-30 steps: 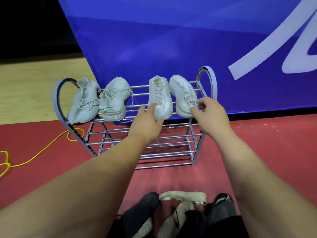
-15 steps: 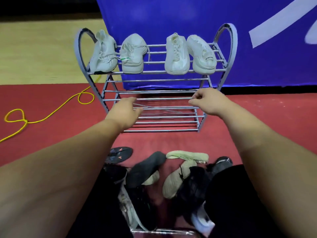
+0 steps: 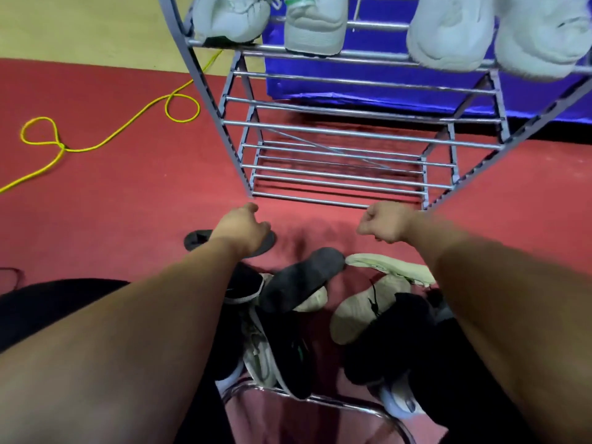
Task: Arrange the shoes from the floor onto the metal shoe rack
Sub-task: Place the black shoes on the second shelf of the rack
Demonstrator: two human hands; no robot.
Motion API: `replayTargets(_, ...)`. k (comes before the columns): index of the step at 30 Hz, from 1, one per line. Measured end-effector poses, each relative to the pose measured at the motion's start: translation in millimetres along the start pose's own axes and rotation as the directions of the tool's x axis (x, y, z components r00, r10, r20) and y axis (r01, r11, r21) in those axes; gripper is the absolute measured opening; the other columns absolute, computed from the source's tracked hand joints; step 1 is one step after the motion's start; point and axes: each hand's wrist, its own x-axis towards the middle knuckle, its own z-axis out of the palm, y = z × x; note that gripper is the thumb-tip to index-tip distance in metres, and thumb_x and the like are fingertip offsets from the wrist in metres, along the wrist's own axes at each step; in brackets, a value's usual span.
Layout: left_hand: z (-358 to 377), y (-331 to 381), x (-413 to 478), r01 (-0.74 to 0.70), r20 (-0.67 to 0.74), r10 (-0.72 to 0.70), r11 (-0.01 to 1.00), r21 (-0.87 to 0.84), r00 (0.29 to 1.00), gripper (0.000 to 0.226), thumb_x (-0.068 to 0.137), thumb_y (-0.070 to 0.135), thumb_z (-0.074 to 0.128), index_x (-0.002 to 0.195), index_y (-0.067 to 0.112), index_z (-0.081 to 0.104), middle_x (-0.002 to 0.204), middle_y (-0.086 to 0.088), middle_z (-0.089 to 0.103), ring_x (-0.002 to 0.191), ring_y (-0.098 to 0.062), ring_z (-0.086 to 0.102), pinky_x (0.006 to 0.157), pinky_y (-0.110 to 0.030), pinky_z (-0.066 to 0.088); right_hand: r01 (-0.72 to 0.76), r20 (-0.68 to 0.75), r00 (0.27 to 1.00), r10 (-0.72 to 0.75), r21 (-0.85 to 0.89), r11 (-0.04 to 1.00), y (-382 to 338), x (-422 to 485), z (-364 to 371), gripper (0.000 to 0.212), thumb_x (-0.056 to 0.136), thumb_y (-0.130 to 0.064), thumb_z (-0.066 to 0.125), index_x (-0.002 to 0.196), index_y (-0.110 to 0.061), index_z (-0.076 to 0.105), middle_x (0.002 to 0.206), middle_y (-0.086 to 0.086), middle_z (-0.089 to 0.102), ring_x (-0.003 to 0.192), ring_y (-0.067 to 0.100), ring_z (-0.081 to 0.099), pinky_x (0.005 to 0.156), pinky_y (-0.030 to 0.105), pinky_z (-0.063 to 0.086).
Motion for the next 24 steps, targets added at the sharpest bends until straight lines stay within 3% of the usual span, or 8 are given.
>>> replayTargets(2, 16, -7, 9, 0.048, 0.067, -0.047, 0.999, -0.012, 0.997, 0.064, 0.088, 0.039, 0.056, 0.145, 0.012, 0.048, 0.131, -0.019, 0.062, 0.113, -0.037, 0.061, 0.087, -0.033, 0.048, -0.053, 0.044, 0.998, 0.052, 0.026, 0.998, 1, 18, 17, 0.027, 0.095, -0.032, 0.068, 0.097, -0.004, 0.068, 0.082, 0.009, 0.061, 0.073, 0.025, 0.054, 0.071, 0.034, 0.046)
replayTargets(6, 57, -23, 23, 0.076, 0.174, -0.071, 0.997, -0.022, 0.982, 0.055, 0.092, 0.038, 0.06, 0.141, 0.015, 0.055, 0.139, -0.013, 0.059, 0.125, -0.033, 0.056, 0.101, -0.034, 0.043, -0.107, 0.123, 0.988, 0.093, 0.118, 0.987, -10, 46, 56, 0.023, 0.092, -0.024, 0.065, 0.085, -0.002, 0.068, 0.065, 0.008, 0.058, 0.058, 0.024, 0.051, 0.058, 0.03, 0.042)
replayTargets(9, 86, -34, 31, 0.083, 0.28, -0.086, 0.996, 0.025, 0.956, 0.05, 0.091, 0.039, 0.062, 0.134, 0.013, 0.06, 0.136, -0.015, 0.061, 0.123, -0.032, 0.058, 0.099, -0.033, 0.045, -0.167, 0.195, 0.974, 0.119, 0.257, 0.952, -6, 62, 98, 0.024, 0.093, -0.02, 0.064, 0.101, 0.001, 0.071, 0.077, 0.016, 0.062, 0.072, 0.028, 0.059, 0.063, 0.035, 0.045)
replayTargets(13, 128, -50, 45, 0.089, 0.433, -0.148, 0.984, 0.153, 0.889, 0.057, 0.078, 0.037, 0.069, 0.13, 0.015, 0.061, 0.131, -0.009, 0.064, 0.118, -0.029, 0.061, 0.094, -0.029, 0.047, -0.254, 0.283, 0.943, 0.176, 0.268, 0.929, 6, 71, 141, 0.023, 0.093, -0.028, 0.066, 0.112, -0.014, 0.069, 0.1, 0.007, 0.061, 0.09, 0.023, 0.056, 0.064, 0.024, 0.043)
replayTargets(15, 144, -54, 47, 0.109, 0.429, -0.19, 0.972, 0.207, 0.883, 0.072, 0.076, 0.036, 0.075, 0.141, 0.016, 0.05, 0.137, -0.013, 0.057, 0.125, -0.033, 0.055, 0.103, -0.036, 0.045, -0.281, 0.314, 0.929, 0.195, 0.258, 0.924, 11, 74, 154, 0.018, 0.094, -0.027, 0.064, 0.109, -0.017, 0.066, 0.102, 0.008, 0.061, 0.089, 0.023, 0.056, 0.065, 0.024, 0.043)
replayTargets(17, 155, -54, 46, 0.111, 0.418, -0.232, 0.949, 0.294, 0.878, 0.093, 0.07, 0.041, 0.08, 0.148, 0.02, 0.034, 0.144, -0.012, 0.046, 0.134, -0.037, 0.042, 0.109, -0.045, 0.039, -0.337, 0.335, 0.914, 0.229, 0.311, 0.889, 14, 76, 166, 0.009, 0.093, -0.022, 0.062, 0.099, -0.015, 0.064, 0.096, 0.012, 0.063, 0.073, 0.024, 0.057, 0.061, 0.029, 0.047)
replayTargets(21, 174, -57, 41, 0.021, 0.361, -0.206, 0.89, 0.456, 0.91, 0.122, 0.066, 0.046, 0.081, 0.159, 0.03, 0.003, 0.154, -0.01, 0.035, 0.135, -0.038, 0.035, 0.104, -0.052, 0.033, -0.412, 0.318, 0.904, 0.286, 0.461, 0.786, 11, 82, 178, 0.014, 0.089, -0.017, 0.062, 0.078, -0.009, 0.068, 0.075, 0.017, 0.065, 0.064, 0.03, 0.061, 0.06, 0.036, 0.047)
replayTargets(24, 182, -56, 35, -0.073, 0.241, -0.062, 0.855, 0.514, 0.969, 0.112, 0.067, 0.046, 0.074, 0.158, 0.027, 0.012, 0.143, -0.013, 0.047, 0.128, -0.035, 0.04, 0.101, -0.05, 0.033, -0.439, 0.309, 0.898, 0.312, 0.599, 0.67, 10, 92, 180, 0.013, 0.089, -0.02, 0.066, 0.081, -0.009, 0.068, 0.083, 0.017, 0.067, 0.078, 0.033, 0.067, 0.071, 0.044, 0.053)
